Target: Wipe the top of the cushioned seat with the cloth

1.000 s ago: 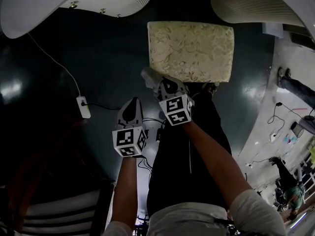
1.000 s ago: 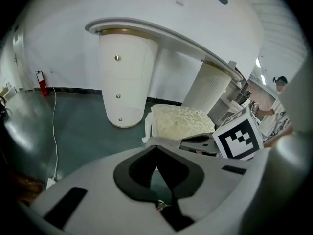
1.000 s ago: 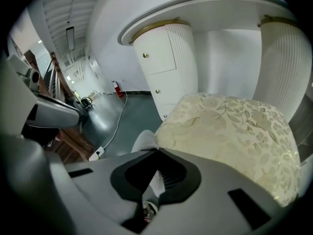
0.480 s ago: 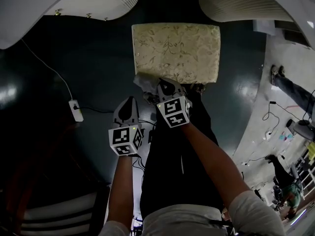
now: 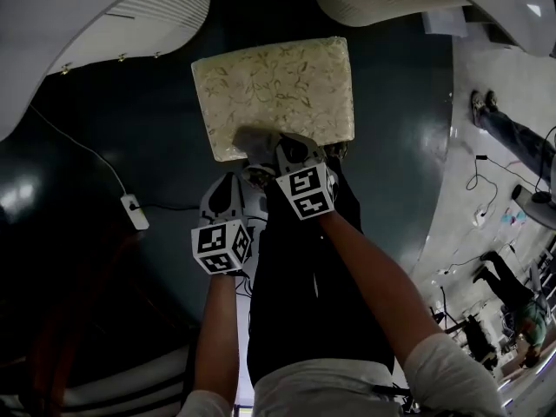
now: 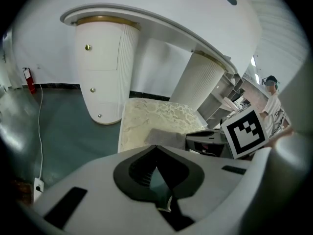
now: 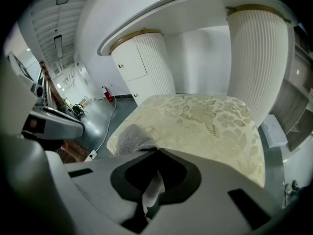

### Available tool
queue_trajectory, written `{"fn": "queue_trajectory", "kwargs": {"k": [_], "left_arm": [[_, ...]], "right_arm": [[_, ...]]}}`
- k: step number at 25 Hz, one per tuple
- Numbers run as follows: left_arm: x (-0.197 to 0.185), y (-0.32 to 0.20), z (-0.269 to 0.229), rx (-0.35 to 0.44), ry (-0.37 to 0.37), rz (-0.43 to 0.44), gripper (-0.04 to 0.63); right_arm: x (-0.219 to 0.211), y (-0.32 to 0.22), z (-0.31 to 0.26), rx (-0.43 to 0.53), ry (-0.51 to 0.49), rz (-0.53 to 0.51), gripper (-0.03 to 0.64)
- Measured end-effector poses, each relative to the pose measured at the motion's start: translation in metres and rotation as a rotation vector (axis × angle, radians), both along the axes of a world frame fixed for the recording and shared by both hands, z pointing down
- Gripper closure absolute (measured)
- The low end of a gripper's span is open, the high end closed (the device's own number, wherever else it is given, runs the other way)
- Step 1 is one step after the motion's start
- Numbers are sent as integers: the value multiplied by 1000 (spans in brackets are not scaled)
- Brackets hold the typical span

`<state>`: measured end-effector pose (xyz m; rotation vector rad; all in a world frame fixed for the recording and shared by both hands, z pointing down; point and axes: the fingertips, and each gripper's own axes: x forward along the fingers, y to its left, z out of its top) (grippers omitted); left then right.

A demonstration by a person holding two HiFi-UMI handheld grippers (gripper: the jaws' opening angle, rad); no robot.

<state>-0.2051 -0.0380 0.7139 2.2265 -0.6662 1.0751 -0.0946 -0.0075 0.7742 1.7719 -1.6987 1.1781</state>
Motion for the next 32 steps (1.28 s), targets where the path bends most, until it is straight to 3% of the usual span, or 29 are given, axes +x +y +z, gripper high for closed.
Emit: {"fn": "queue_trajectory", "kwargs": {"k": [22,32], "left_arm": [[104,47,1,-15,-5,184,581],[147,68,-9,-19,0,208,581]], "right_arm": [[91,73,-1,-61,79,128,603],[132,106,3,-101,63,178,603]]}}
